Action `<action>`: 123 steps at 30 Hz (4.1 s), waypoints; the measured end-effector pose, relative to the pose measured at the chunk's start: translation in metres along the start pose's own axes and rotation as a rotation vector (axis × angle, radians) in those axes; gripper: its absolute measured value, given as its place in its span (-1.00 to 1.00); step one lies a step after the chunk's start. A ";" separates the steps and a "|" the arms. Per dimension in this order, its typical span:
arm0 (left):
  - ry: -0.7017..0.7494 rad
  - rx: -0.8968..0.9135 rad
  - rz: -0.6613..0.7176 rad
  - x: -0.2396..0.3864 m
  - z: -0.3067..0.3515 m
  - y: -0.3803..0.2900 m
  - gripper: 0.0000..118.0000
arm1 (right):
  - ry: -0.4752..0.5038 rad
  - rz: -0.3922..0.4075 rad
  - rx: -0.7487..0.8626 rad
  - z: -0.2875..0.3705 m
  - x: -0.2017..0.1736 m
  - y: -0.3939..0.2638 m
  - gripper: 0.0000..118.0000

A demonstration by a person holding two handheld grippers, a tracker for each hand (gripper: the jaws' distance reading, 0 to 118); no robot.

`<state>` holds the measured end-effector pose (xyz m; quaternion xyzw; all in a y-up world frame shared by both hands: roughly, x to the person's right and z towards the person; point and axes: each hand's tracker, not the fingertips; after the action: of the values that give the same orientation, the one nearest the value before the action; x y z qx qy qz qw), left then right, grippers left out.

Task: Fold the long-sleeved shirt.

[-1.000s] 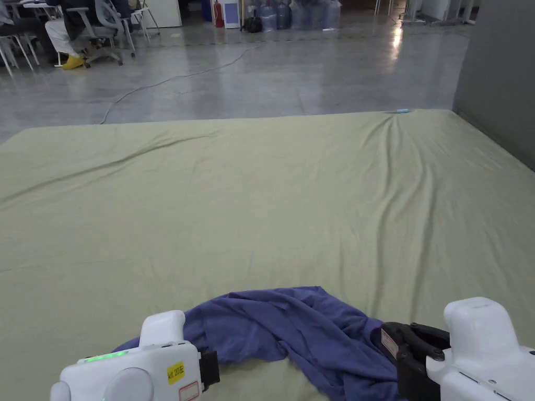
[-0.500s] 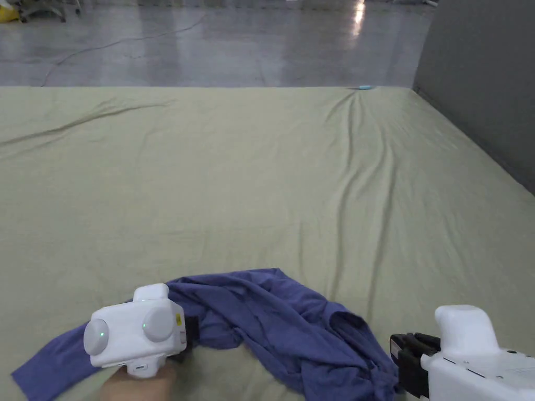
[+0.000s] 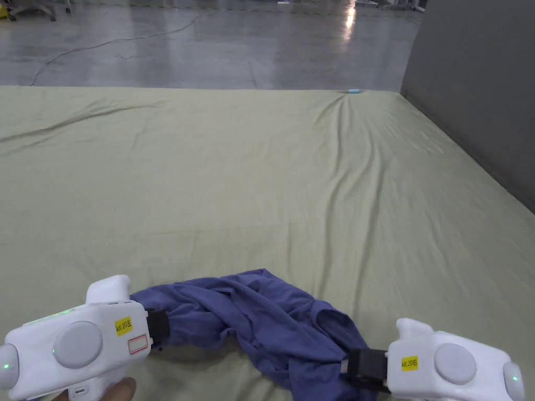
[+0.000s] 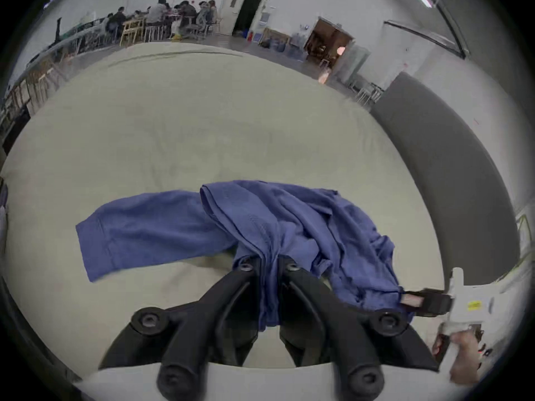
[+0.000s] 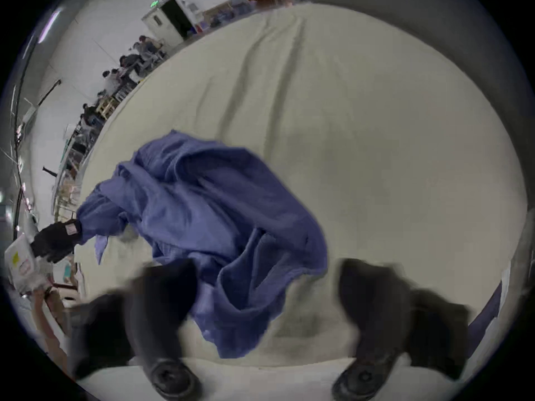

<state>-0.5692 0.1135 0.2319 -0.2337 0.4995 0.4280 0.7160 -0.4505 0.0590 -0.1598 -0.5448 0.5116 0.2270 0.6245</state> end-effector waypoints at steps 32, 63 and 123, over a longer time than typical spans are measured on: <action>-0.208 0.542 0.000 0.070 0.261 0.377 -0.94 | 0.109 0.254 0.668 0.418 -0.208 0.331 -0.89; -0.049 -0.195 0.131 -0.076 -0.092 0.114 -0.94 | 0.074 0.002 0.198 0.027 0.005 0.137 -0.89; 0.137 -0.074 0.005 -0.086 0.009 -0.011 -0.23 | 0.011 0.165 0.190 0.105 0.011 -0.076 -1.00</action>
<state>-0.5667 0.0819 0.3128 -0.2872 0.5318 0.4310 0.6700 -0.3409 0.1290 -0.1477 -0.4404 0.5772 0.2251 0.6498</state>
